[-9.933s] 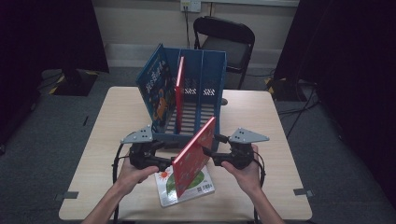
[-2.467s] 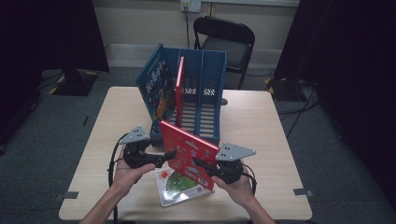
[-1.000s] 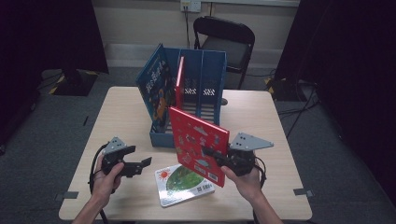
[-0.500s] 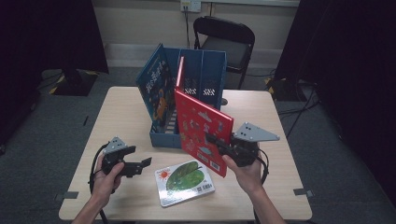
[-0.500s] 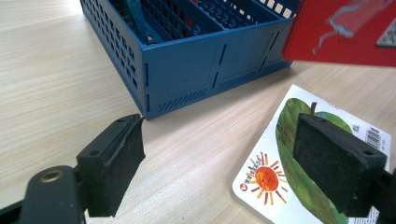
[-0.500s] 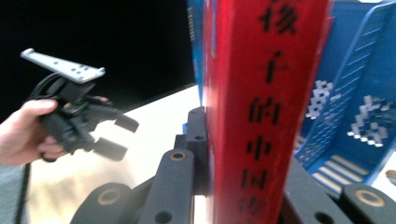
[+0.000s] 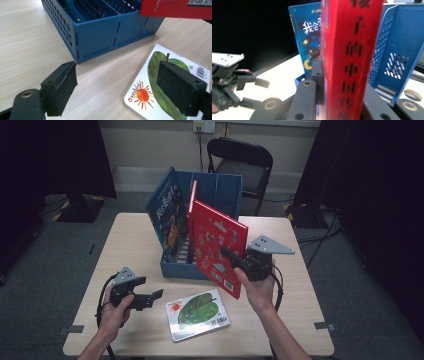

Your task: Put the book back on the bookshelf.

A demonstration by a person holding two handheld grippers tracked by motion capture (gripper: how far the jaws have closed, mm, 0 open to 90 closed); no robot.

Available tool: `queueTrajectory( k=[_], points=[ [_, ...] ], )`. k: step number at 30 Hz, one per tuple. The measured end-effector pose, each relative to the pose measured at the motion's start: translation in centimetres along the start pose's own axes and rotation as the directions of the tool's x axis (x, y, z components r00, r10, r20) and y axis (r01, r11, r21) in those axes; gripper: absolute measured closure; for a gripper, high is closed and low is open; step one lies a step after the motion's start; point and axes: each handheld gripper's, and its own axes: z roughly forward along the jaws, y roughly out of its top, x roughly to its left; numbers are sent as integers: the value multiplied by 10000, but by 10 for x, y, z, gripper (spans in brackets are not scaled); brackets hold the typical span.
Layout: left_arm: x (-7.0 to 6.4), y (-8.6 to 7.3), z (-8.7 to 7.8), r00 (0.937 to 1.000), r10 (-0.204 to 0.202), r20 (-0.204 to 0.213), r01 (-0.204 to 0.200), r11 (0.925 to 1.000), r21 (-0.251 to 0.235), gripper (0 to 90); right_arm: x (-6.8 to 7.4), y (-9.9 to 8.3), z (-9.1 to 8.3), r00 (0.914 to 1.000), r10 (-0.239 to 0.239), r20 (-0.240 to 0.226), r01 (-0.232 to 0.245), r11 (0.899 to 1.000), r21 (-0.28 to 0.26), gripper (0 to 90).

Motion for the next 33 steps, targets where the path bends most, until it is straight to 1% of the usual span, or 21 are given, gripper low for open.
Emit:
queueTrajectory(
  k=[3,6,9,13,14,19,21,22,24,26,30,33],
  points=[
    [0,0,-1,10000,52,5,-52,10000,-13,163,2,6,5,10000,5,-29,-5,10000,-3,805],
    [0,0,-1,10000,-10,12,10,10000,-53,163,2,9,6,9999,66,-91,-66,10000,-74,806],
    [1,0,-1,10000,15,6,-15,10000,-34,163,3,13,6,9999,99,-90,-101,9998,-146,805],
    [0,0,0,10000,40,9,-40,10000,-1,163,1,17,9,9997,91,205,-87,9998,-203,805],
    [0,0,0,10000,46,27,-46,10000,0,163,0,18,11,9995,158,280,-152,9996,-226,806],
    [0,0,1,10000,49,8,-49,10000,28,163,-2,24,23,9963,162,848,-143,9996,-226,806],
    [1,0,0,10000,11,-2,-11,10000,20,163,-3,27,29,9935,144,1127,-121,9997,-204,806],
    [1,0,0,10000,-9,10,9,10000,0,163,-3,28,34,9905,81,1369,-59,9999,-161,805],
    [1,0,1,10000,7,-16,-7,10000,6,163,-2,30,41,9867,103,1625,-85,9999,-116,805],
    [1,0,1,10000,7,-2,-7,10000,1,163,-2,30,48,9823,114,1869,-101,9999,-83,806],
    [1,0,1,10000,30,-26,-30,10000,43,163,-1,30,62,9752,129,2210,-130,9999,-13,805],
    [1,0,1,10000,9,27,-9,10000,4,163,1,30,72,9658,148,2590,-142,9999,-42,806]
  ],
)
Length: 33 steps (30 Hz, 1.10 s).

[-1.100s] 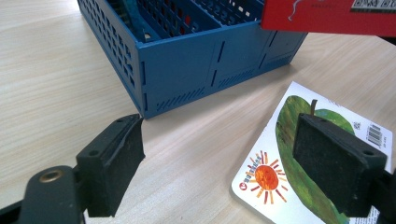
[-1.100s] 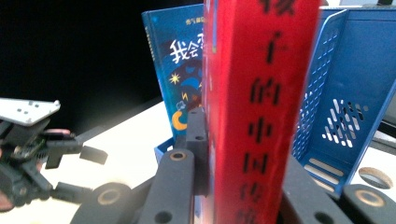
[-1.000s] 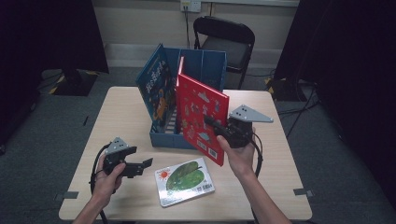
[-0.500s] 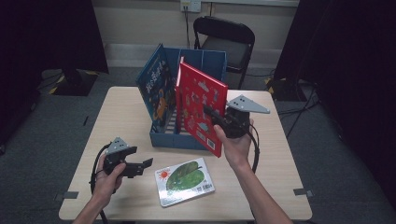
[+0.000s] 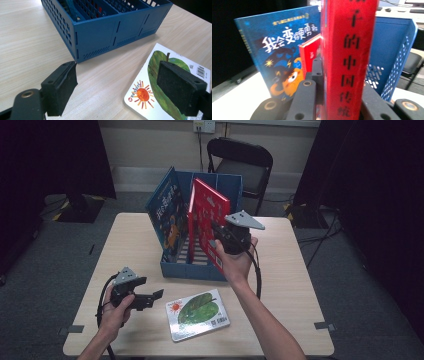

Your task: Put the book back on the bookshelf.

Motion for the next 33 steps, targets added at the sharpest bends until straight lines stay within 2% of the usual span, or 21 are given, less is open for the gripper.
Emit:
queueTrajectory(
  k=[4,8,24,33],
  points=[
    [0,0,0,10000,24,-10,-24,10000,9,163,1,1,11,9987,351,369,-351,9994,-12,806],
    [0,0,0,10000,83,-12,-83,9999,68,163,4,0,20,9967,321,746,-322,9995,10,806],
    [-1,-2,3,9999,66,108,-68,9998,159,163,14,1,53,9893,525,1359,-541,9985,76,805],
    [-2,-2,5,9998,83,153,-86,9998,199,164,12,4,69,9814,744,1770,-772,9970,89,805]
  ],
)
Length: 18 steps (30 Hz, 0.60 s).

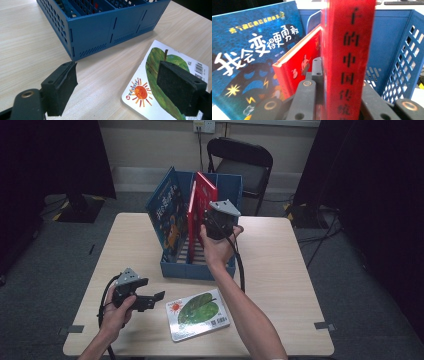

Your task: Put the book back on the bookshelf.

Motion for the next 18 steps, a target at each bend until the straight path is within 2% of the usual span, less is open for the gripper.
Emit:
queueTrajectory(
  k=[9,13,18],
  points=[
    [0,-1,1,10000,1,64,-1,10000,25,164,5,-2,17,9987,75,505,-74,10000,-20,805],
    [0,-1,1,10000,19,96,-20,10000,37,164,9,-3,23,9975,-133,692,141,9998,-118,805],
    [0,-1,2,9999,-5,104,4,10000,33,164,11,-5,30,9964,69,845,-59,9999,-125,805]
  ],
)
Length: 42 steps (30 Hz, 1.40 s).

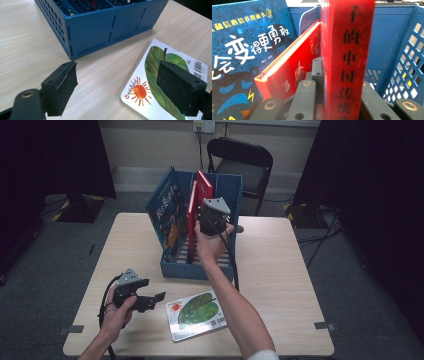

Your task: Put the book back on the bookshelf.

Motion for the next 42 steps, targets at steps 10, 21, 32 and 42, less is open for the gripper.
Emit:
queueTrajectory(
  k=[10,21,32,42],
  points=[
    [-1,0,2,9999,120,65,-121,9998,141,165,3,-14,10,9997,-60,236,61,10000,-55,804],
    [-2,0,2,9998,193,76,-194,9997,127,165,2,-34,19,9996,118,242,-122,9998,163,804],
    [-2,0,3,9998,186,65,-187,9996,188,165,1,-53,19,9998,57,203,-59,9999,129,804],
    [-3,0,3,9998,213,45,-214,9996,184,166,-4,-64,3,9997,-95,-212,101,9996,261,801]
  ],
)
